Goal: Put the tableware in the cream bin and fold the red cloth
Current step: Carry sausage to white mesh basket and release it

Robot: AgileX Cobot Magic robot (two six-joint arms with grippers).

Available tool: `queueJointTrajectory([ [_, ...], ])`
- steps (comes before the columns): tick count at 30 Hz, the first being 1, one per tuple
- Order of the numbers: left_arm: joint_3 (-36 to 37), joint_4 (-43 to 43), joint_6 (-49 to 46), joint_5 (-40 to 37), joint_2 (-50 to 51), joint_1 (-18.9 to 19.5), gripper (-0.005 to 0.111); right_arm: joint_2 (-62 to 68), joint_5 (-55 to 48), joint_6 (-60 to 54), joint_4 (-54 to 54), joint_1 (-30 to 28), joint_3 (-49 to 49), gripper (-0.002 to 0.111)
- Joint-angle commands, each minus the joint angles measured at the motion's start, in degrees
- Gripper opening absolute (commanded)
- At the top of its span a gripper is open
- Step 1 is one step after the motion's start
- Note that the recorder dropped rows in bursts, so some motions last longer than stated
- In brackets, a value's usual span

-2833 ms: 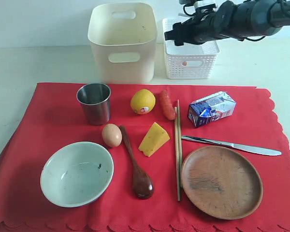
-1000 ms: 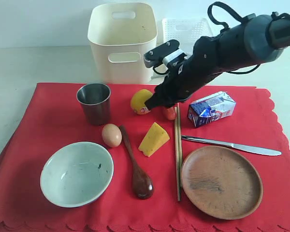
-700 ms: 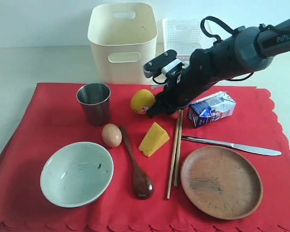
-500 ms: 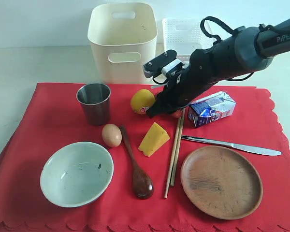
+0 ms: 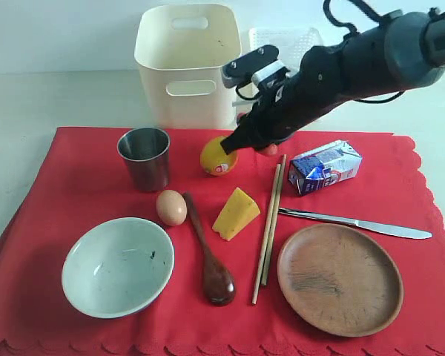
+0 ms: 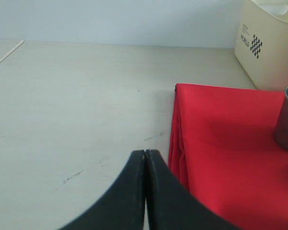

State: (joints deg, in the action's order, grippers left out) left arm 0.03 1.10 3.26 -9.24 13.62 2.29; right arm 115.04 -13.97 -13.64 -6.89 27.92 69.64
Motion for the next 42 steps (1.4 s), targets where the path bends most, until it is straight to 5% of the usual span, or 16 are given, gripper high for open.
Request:
queueJointTrajectory([
  [1, -0.03, -0.3, -0.01, 0.38, 0.47, -0.07, 0.001, -4.72, 0.24, 0.38, -0.2, 0.1, -0.06, 0.0],
  [11, -0.03, -0.3, -0.01, 0.38, 0.47, -0.07, 0.001, -12.69, 1.58, 0.38, -0.03, -0.42, -0.06, 0.0],
  [18, -0.03, -0.3, -0.01, 0.38, 0.47, -0.07, 0.001, -12.91, 8.96, 2.81, -0.19, -6.84, 0.14, 0.0],
  [25, -0.03, -0.3, -0.01, 0.38, 0.47, -0.07, 0.001, -7.59, 22.23, 3.68, -1.17, -10.77, 0.42, 0.0],
  [42, -0.03, -0.3, -0.01, 0.38, 0.47, -0.07, 0.001, 7.3, 23.15, 3.82, -3.62, -11.56, 13.81, 0.0],
])
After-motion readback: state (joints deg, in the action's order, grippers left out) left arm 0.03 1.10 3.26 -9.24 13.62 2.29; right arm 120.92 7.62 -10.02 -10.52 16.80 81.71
